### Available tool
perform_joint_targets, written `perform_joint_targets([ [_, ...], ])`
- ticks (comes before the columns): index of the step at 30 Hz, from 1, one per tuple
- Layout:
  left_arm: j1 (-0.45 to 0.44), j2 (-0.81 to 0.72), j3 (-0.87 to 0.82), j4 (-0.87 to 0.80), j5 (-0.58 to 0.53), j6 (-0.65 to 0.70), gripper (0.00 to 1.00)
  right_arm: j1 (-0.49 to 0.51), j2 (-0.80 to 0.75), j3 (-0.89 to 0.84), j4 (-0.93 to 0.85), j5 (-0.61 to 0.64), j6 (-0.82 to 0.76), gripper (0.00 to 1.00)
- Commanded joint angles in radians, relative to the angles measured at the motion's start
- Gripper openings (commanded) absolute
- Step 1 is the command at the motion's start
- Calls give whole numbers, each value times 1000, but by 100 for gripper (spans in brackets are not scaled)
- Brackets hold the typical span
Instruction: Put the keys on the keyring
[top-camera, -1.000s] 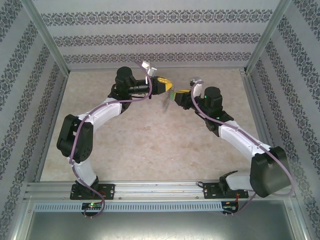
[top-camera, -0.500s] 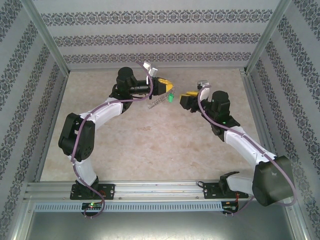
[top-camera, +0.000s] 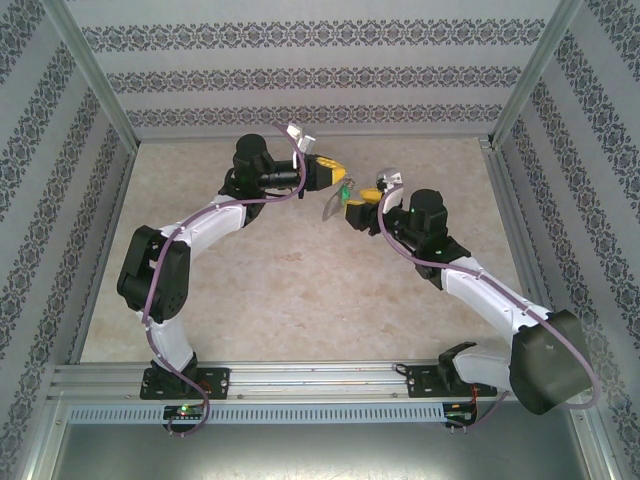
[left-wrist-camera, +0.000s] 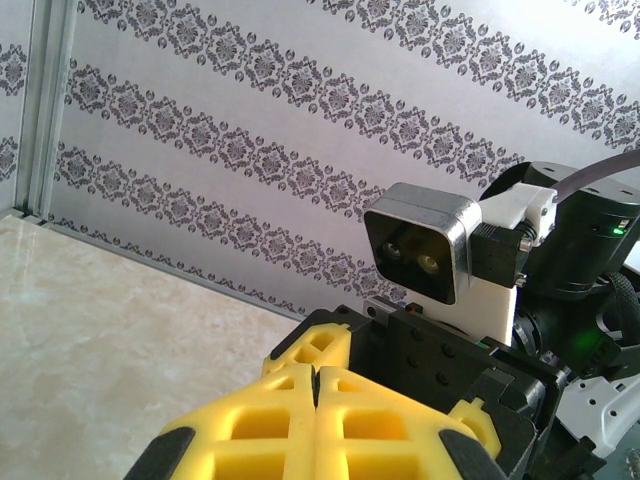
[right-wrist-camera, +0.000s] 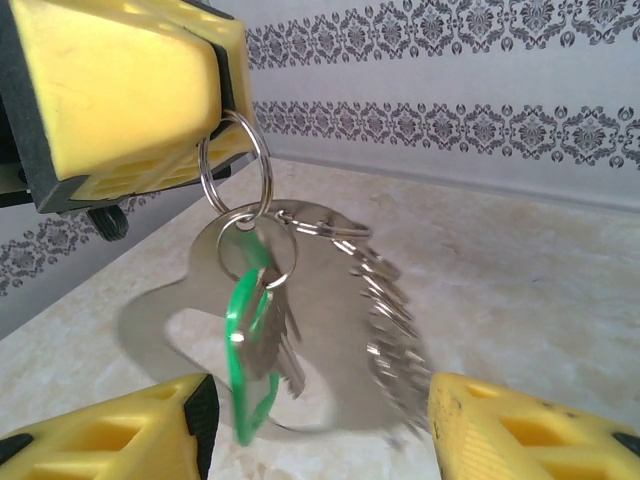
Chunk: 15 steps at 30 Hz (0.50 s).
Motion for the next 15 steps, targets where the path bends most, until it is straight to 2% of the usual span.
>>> perform_joint_targets([
  [1,-10,-19,23,29,27,-5,0,3,9,23,33,27,-30,58],
  [15,-12,-29,19,17,36,-3,0,3,68,71,54,17,-48,62],
])
